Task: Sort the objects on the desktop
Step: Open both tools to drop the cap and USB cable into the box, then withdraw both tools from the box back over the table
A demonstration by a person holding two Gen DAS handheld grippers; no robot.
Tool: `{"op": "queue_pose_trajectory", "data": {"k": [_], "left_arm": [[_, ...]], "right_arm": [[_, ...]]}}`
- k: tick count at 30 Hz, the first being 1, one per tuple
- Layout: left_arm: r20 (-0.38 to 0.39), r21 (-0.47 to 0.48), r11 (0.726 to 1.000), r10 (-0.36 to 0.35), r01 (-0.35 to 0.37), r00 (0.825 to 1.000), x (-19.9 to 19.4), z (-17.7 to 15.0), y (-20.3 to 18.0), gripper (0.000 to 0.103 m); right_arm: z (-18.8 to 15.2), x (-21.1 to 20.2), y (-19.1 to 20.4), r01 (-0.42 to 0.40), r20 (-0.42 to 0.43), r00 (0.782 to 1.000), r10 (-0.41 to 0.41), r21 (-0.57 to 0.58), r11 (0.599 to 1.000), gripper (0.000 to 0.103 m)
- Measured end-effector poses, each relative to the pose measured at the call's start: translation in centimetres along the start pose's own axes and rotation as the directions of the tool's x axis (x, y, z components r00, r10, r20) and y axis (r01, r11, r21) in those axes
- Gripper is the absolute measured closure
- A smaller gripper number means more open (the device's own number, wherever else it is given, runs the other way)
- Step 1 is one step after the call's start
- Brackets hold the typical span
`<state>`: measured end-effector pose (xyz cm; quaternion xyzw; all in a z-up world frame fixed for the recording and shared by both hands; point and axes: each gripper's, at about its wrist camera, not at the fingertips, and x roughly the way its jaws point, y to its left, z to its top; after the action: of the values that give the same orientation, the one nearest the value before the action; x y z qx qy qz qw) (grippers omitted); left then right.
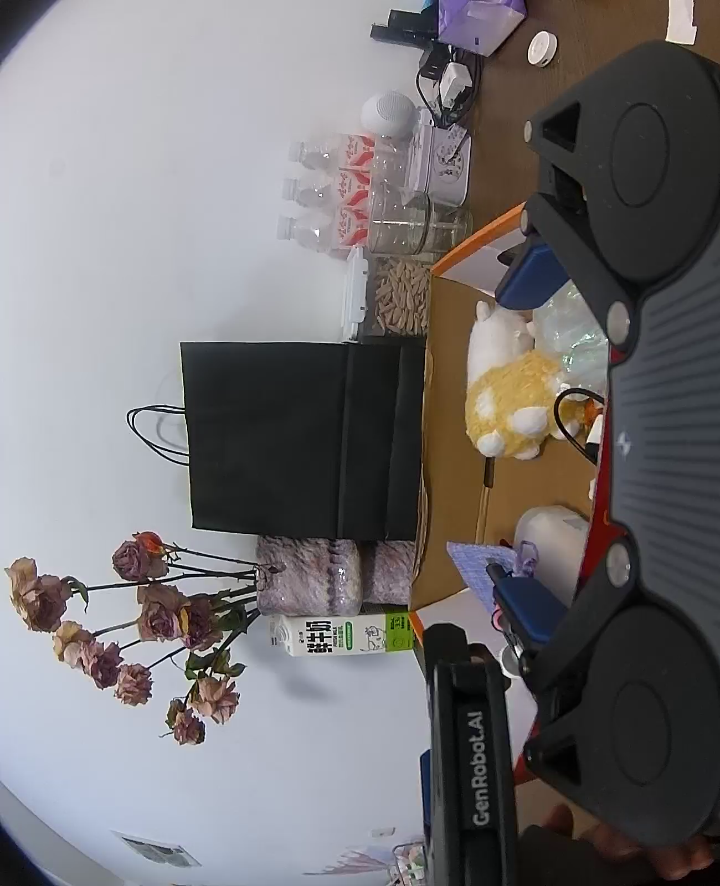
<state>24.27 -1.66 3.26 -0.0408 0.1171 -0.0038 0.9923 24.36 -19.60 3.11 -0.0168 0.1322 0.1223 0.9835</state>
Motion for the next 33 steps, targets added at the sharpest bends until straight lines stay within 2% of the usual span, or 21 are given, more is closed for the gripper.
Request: {"op": "queue_pose_trajectory", "data": {"k": [9,25,33], "left_arm": [[0.010,0.010,1.000,-0.015,0.015,1.000,-1.3,-0.4,0.1,0.000],[0.004,0.100,0.994,-0.042,0.042,0.999,-4.3,-2.0,0.1,0.000],[0.000,0.098,0.995,-0.011,0.011,1.000,-6.1,-2.6,1.0,0.000]], "right_arm": [[-0.1,-0.9,0.4,-0.005,-0.013,1.000,0.005,-0.015,1.000,0.000],[-1.3,-3.0,0.6,-0.025,-0.066,0.998,0.022,-0.043,0.999,0.000],[-2.2,-4.4,0.5,-0.017,-0.091,0.996,0.013,-0.042,0.999,0.000]]}}
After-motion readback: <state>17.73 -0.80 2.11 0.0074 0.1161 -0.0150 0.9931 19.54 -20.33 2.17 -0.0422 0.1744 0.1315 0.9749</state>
